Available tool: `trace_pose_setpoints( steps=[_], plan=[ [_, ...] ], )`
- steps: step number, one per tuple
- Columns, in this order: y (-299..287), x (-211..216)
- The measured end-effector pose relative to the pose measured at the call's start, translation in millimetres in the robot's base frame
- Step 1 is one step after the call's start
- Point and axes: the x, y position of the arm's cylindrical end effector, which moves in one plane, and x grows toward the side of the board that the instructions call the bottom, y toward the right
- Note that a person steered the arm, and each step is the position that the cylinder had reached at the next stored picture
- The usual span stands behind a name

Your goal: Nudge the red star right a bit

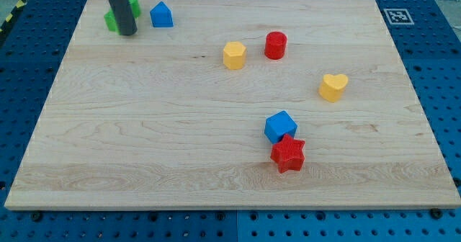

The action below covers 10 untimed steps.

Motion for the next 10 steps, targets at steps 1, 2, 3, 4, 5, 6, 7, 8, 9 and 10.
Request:
trace_pose_setpoints(
  steps=[1, 2, 3, 4, 5, 6, 7, 8, 9, 10],
  plan=[
    [-2.2, 20.2],
    [3.6, 73.7],
    [30.3, 122.4],
    [99.1, 169.1],
    [172.5, 218.3],
    [195.2, 245.1],
    [224.6, 281.6],
    [270.0, 296.2],
    [301.4, 296.2],
    [319.7, 296.2]
  ],
)
